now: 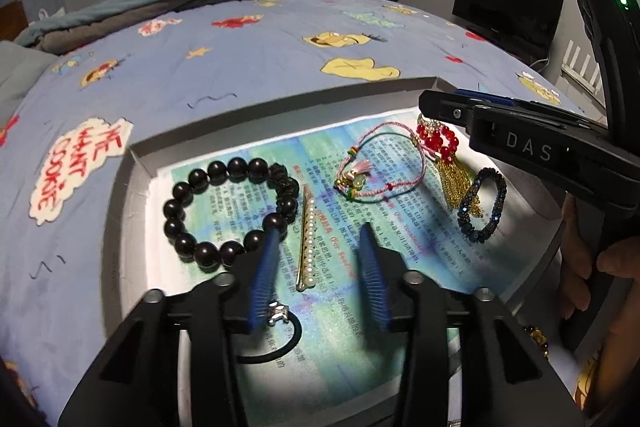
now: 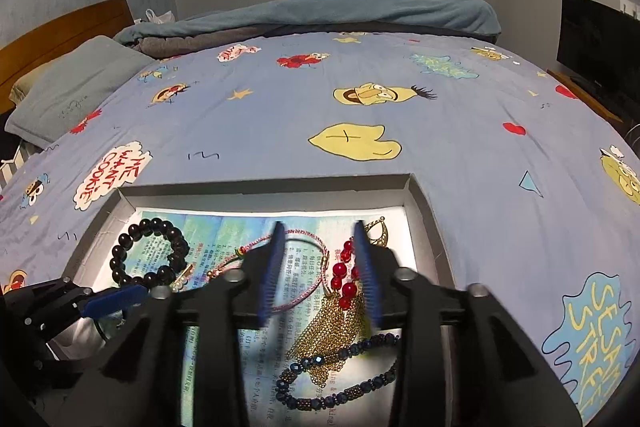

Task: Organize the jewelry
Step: 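Move both tools back over the remaining jewelry beside the box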

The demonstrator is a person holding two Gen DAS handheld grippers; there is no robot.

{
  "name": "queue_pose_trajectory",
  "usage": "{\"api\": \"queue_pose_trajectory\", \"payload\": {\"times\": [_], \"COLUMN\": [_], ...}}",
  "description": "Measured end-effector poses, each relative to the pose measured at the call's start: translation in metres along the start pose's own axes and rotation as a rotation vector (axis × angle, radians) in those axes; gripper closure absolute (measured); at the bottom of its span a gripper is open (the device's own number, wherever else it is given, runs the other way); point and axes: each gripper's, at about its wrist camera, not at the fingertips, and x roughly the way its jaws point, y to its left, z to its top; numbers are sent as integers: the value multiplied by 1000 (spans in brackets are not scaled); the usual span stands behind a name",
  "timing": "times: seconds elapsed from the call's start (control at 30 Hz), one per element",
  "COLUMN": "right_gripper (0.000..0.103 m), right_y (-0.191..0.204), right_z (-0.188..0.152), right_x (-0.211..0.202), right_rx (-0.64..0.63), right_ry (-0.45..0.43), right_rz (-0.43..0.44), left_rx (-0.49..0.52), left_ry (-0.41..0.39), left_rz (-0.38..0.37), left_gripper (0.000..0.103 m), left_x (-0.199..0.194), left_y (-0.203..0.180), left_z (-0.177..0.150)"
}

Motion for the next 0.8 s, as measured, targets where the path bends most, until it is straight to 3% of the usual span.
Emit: {"api": "queue_pose_trajectory", "payload": {"times": [0.07, 0.23, 0.27, 0.3, 0.4, 0.47, 0.57, 0.8], "right_gripper": [54, 37, 32, 27, 11, 6, 6, 6], "right_y": [0, -4, -5, -4, -3, -1, 2, 10], "right_z": [2, 5, 6, 6, 8, 8, 7, 1], "right_x": [-5, -19, -22, -25, -36, -43, -54, -94], "right_rx": [3, 25, 26, 24, 20, 20, 15, 33], "right_ry": [-16, -45, -52, -58, -74, -85, -96, -160], "right_rz": [-6, -13, -15, -20, -25, -22, -35, -36], "left_rx": [5, -3, -7, -11, -24, -38, -54, -93], "left_ry": [-15, -33, -40, -51, -87, -94, -112, -146], "left_rz": [13, 31, 36, 46, 69, 71, 103, 144], "left_gripper": [47, 45, 38, 23, 20, 20, 9, 9], "left_x": [-5, -20, -24, -28, -43, -51, -65, -97], "left_y": [-1, 1, 2, 3, 6, 8, 10, 20], "left_z": [1, 1, 1, 1, 2, 2, 1, -7]}}
